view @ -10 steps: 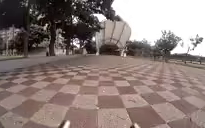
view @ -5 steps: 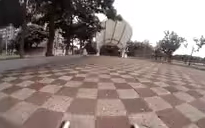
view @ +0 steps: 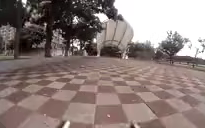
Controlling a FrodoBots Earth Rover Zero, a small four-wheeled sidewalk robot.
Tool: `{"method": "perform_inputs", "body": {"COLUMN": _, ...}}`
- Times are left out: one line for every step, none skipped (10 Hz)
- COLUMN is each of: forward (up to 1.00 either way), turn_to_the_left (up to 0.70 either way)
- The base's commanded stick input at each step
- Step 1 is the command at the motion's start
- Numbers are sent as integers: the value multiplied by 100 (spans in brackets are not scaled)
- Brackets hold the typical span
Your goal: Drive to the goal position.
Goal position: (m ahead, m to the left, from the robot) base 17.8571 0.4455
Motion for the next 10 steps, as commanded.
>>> {"method": "perform_inputs", "body": {"forward": 100, "turn_to_the_left": 0}}
{"method": "perform_inputs", "body": {"forward": 100, "turn_to_the_left": 0}}
{"method": "perform_inputs", "body": {"forward": 100, "turn_to_the_left": 0}}
{"method": "perform_inputs", "body": {"forward": 100, "turn_to_the_left": 0}}
{"method": "perform_inputs", "body": {"forward": 100, "turn_to_the_left": -12}}
{"method": "perform_inputs", "body": {"forward": 100, "turn_to_the_left": -36}}
{"method": "perform_inputs", "body": {"forward": 100, "turn_to_the_left": -36}}
{"method": "perform_inputs", "body": {"forward": 100, "turn_to_the_left": -34}}
{"method": "perform_inputs", "body": {"forward": 100, "turn_to_the_left": -31}}
{"method": "perform_inputs", "body": {"forward": 100, "turn_to_the_left": -7}}
